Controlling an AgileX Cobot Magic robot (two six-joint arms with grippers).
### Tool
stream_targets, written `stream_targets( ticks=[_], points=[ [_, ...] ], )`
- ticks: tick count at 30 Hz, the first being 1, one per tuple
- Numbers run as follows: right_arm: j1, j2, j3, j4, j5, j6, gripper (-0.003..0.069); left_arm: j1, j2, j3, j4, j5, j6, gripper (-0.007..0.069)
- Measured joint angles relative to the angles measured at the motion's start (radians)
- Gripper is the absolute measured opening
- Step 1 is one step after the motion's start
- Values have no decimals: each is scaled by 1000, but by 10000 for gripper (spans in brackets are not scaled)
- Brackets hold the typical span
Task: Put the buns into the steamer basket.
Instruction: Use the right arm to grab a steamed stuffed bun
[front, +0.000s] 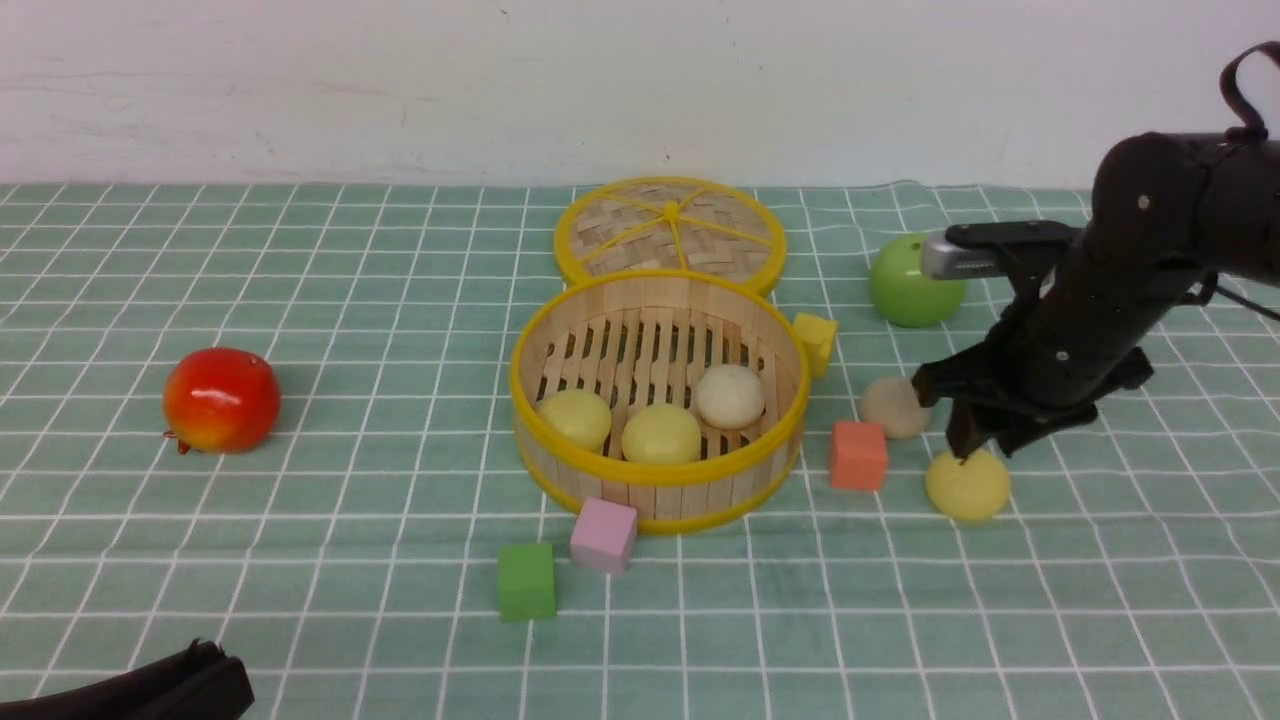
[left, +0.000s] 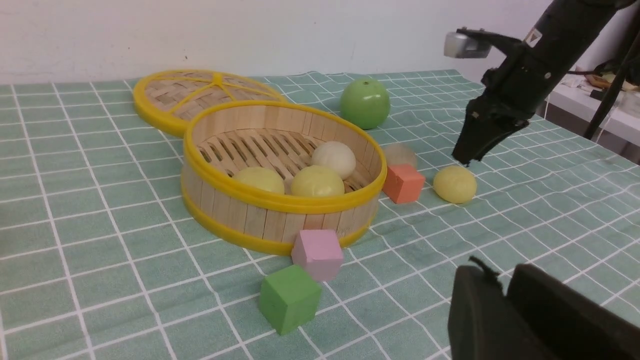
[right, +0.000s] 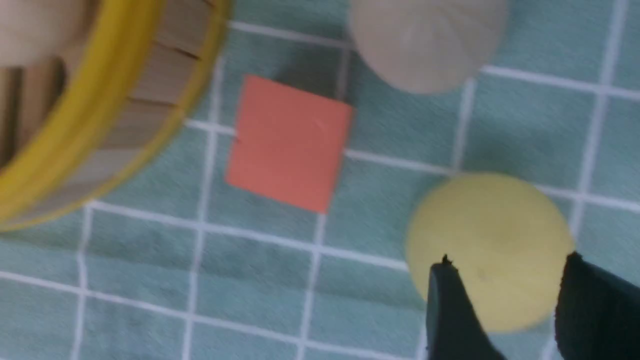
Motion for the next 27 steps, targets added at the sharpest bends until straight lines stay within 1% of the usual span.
stream_targets(
  ticks=[4,9,18,24,27],
  points=[
    [0,23,0,-12,-45,-6,298,0,0,0,0,0,0,89],
    [-1,47,0,-21,-53,-6,298,0,0,0,0,0,0,92],
    [-1,34,0,-15,-29,-9,298,0,0,0,0,0,0,101],
    [-1,14,0,-8,31,-1,296,0,0,0,0,0,0,107],
    [-1,33,0,-13,14,3,296,0,0,0,0,0,0,112]
  ],
)
